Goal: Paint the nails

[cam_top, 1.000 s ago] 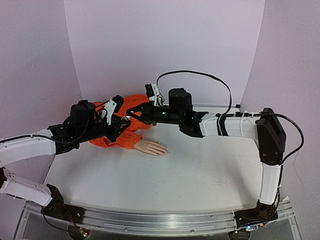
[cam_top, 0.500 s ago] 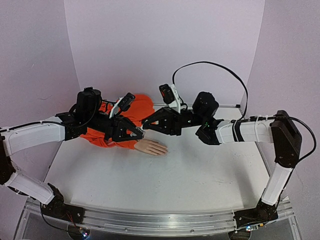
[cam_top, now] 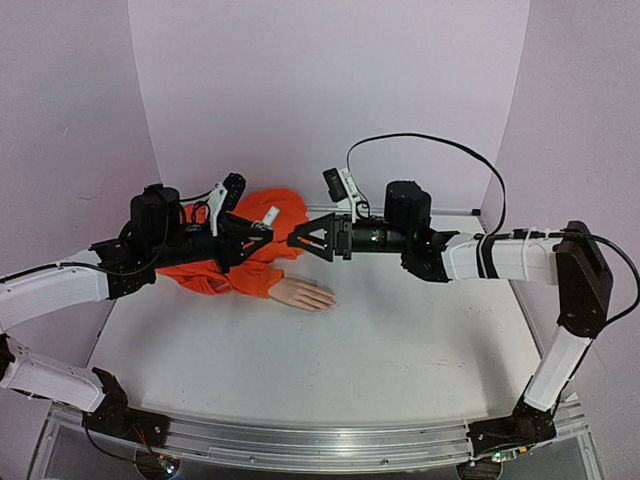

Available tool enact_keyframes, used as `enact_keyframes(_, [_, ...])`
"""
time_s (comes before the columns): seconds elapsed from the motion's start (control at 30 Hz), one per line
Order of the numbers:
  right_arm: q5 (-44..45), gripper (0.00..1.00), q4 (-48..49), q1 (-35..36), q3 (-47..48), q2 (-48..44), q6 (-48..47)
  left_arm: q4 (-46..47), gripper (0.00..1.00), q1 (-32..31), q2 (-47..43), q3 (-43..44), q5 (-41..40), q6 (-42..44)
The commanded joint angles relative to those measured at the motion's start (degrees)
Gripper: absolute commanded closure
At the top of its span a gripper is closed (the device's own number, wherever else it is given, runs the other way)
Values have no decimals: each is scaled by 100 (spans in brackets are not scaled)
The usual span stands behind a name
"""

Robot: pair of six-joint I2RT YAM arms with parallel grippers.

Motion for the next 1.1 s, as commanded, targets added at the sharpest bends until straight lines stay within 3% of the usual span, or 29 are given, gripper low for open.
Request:
enact_keyframes(0.0, [1224, 25, -837, 147, 630, -195, 259, 173, 100, -236, -233, -103, -2052, 929])
enact_keyframes(0.23, [2171, 27, -969, 473, 1327, 265, 1219, 173, 100, -315, -188, -200, -2547, 1010])
enact_keyframes(0.5, [2221, 39, -1296, 635, 2262, 984, 1652, 177, 100, -344, -144, -256, -2568, 797])
enact_keyframes(0.7, [2277, 56, -1334, 684, 2506, 1169, 1706, 172, 100, -357, -211, -291, -2539, 760])
enact_keyframes(0.8, [2094, 74, -1301, 695, 2554, 1241, 1739, 172, 100, -357, -224, -291, -2495, 720])
enact_keyframes(0.97, [1756, 97, -926, 694, 2300, 1192, 1811, 172, 100, -357, -233, -266, -2411, 477])
enact_keyframes(1.07, [1578, 100, -655, 687, 2077, 1028, 1682, 166, 100, -349, -255, -212, -2025, 323])
